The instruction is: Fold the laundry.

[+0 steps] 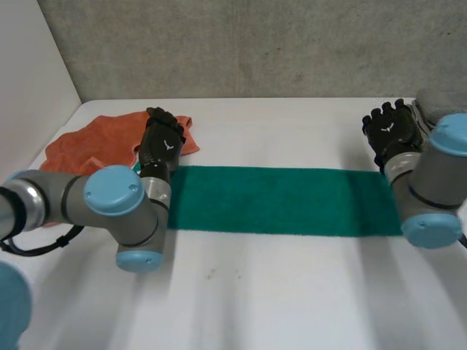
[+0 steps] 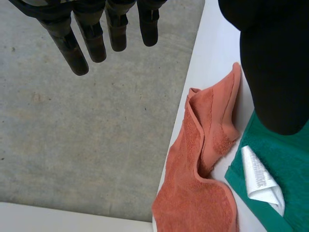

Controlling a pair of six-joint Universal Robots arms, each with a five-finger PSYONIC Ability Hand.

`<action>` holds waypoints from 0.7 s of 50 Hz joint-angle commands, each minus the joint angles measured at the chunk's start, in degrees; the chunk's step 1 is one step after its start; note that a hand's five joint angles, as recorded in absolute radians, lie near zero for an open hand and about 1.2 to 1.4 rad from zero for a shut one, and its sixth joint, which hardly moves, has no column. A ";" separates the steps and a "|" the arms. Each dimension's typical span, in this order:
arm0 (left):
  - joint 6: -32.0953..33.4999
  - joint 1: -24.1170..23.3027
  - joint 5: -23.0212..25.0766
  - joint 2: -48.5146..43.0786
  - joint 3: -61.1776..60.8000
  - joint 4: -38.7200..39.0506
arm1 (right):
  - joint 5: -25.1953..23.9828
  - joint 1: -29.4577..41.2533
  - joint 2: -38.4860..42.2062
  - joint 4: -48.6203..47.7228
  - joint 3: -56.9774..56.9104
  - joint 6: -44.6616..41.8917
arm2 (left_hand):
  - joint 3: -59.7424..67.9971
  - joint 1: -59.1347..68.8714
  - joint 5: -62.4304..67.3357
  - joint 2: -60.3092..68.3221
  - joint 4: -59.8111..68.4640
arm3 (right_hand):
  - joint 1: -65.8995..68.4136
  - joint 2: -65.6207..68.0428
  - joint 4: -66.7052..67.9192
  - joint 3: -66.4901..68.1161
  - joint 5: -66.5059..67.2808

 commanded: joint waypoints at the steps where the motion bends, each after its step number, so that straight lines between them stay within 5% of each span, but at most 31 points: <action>1: -6.53 -0.54 0.14 11.73 -12.97 -0.33 | -11.81 -7.65 -10.00 15.36 10.49 7.45 | -1.71 -0.59 -2.44 -1.28 -1.28 | 0.56 1.79 1.60 1.87 1.44; 7: -14.17 -0.98 0.32 17.09 -19.03 -0.60 | -17.18 -12.92 -10.53 20.13 15.58 8.25 | -1.54 -0.43 -2.28 -1.11 -1.11 | 9.64 10.87 10.68 10.95 10.52; 16: -16.65 -0.98 0.41 17.72 -20.63 -1.21 | -17.10 -14.95 -6.32 13.45 16.57 7.37 | -1.03 0.08 -1.77 -0.60 -0.60 | 18.89 20.12 19.92 20.20 19.77; 20: -16.74 -0.81 0.49 17.63 -20.54 -1.21 | -16.83 -15.22 -3.33 12.13 15.07 7.19 | -1.03 0.08 -1.77 -0.60 -0.60 | 39.55 40.78 40.58 40.86 40.43; 22: -16.74 -0.72 0.41 17.72 -20.63 -1.21 | -16.48 -15.39 -2.45 12.04 14.02 7.02 | -1.03 0.08 -1.77 -0.60 -0.60 | 60.15 61.38 61.18 61.46 61.03; 30: -16.91 -0.81 0.41 19.82 -20.98 -2.09 | -5.50 -18.46 -3.06 9.76 14.01 1.40 | -1.03 0.08 -1.77 -0.60 -0.60 | 66.11 67.34 67.15 67.42 66.99; 35: -17.00 -0.72 0.41 21.93 -21.42 -3.58 | -3.12 -21.80 -7.10 8.88 15.68 -11.43 | -1.03 0.08 -1.77 -0.60 -0.60 | 66.11 67.34 67.15 67.42 66.99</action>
